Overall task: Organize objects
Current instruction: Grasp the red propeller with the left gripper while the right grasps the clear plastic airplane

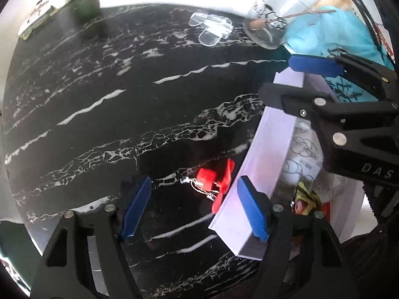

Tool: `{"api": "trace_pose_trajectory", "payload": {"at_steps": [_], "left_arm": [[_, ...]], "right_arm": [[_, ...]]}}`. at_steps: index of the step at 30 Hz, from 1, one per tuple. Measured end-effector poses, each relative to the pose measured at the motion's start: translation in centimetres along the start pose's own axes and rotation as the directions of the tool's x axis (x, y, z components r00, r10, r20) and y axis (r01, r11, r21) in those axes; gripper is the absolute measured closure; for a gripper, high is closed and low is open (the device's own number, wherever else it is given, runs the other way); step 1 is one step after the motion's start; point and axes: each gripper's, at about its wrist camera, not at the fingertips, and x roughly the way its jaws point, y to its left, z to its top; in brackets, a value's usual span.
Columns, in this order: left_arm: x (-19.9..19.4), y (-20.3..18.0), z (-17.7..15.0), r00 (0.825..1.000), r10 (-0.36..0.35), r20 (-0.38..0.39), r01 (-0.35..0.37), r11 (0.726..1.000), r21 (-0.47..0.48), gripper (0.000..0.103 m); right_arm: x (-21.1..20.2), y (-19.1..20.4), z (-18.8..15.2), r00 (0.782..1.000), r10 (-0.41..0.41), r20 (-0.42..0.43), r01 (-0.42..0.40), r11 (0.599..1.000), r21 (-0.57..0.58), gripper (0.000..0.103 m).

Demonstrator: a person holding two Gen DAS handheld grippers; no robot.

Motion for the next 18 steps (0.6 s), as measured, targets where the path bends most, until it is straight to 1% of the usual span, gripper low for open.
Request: {"api": "trace_pose_trajectory", "payload": {"at_steps": [2,3,4,8,12,16,18], "left_arm": [[0.8,0.5,0.2,1.0,-0.009,-0.018,0.009,1.0,-0.014,0.048],[1.2,0.7,0.3,1.0,-0.001,-0.025,0.001,1.0,-0.017,0.051],[1.1,0.6,0.3,1.0,0.013,-0.003,-0.013,1.0,-0.006,0.052],[1.0,0.5,1.0,0.997,0.072,0.027,-0.073,0.997,0.032,0.053],[0.8,1.6,2.4,0.993,0.104,0.063,-0.106,0.994,0.021,0.053],[0.4,3.4,4.0,0.985,0.141,0.097,-0.141,0.99,-0.007,0.053],[0.1,4.4,4.7,0.983,0.149,0.109,-0.148,0.989,-0.025,0.053]], "right_arm": [[0.5,0.0,0.3,1.0,0.001,-0.003,-0.001,1.0,-0.005,0.038],[0.8,-0.1,0.6,1.0,0.006,-0.003,-0.006,1.0,-0.002,0.038],[1.0,-0.2,0.7,1.0,0.006,-0.003,-0.006,1.0,0.0,0.038],[1.9,-0.5,1.5,1.0,0.007,0.004,-0.007,1.0,0.012,0.038],[2.8,-1.0,2.6,1.0,0.013,0.012,-0.013,0.999,0.037,0.038],[3.5,-1.3,3.7,0.999,0.012,0.03,-0.014,0.998,0.061,0.038],[4.0,-1.5,4.3,0.999,0.017,0.043,-0.02,0.997,0.077,0.038]]}}
